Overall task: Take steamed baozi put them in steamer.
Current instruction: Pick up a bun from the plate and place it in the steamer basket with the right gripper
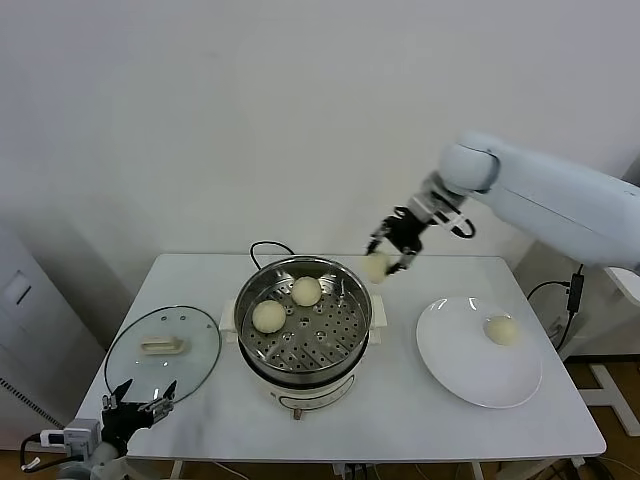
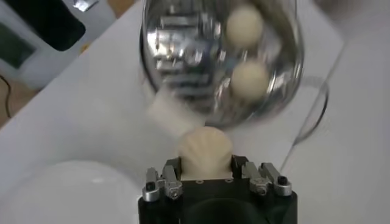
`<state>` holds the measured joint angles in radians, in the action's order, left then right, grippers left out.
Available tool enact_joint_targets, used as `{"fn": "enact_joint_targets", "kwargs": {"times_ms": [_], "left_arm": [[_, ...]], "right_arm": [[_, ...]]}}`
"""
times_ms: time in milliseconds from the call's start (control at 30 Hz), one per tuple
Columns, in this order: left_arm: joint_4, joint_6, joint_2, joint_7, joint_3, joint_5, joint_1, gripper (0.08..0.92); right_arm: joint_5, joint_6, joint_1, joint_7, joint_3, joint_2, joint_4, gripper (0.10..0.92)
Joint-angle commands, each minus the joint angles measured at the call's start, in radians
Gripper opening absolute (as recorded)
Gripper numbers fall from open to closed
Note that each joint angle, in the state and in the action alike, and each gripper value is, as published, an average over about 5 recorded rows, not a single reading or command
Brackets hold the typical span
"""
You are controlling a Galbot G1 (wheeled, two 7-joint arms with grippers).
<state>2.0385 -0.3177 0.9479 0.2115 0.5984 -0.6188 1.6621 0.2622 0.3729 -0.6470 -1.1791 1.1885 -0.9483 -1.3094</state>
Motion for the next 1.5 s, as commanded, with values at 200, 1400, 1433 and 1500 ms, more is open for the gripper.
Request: {"fn": "enact_joint_targets", "kwargs": {"times_ms": [200, 1400, 1433, 1500], "left_arm": [[-0.002, -0.001, 0.002, 0.001, -0.003, 0.000, -0.003, 0.823], [-0.015, 0.009, -0.003, 0.000, 0.003, -0.008, 0.003, 0.823], [-0.015, 0.009, -0.003, 0.000, 0.004, -0.008, 0.003, 0.823], [-0.016, 0.010, -0.003, 0.000, 0.004, -0.008, 0.003, 0.823]], "right_arm": [[-0.160, 0.286, 0.031, 0.002, 0.001, -0.239, -0.081, 0.508], [-0.409, 0.308, 0.216, -0.033, -0.013, -0.268, -0.150, 0.635], [-0.406, 0.302, 0.213, -0.033, -0.019, -0.267, -0.147, 0.658], [-0.401, 0.289, 0.203, -0.034, -0.042, -0.265, -0.133, 0.718]]}}
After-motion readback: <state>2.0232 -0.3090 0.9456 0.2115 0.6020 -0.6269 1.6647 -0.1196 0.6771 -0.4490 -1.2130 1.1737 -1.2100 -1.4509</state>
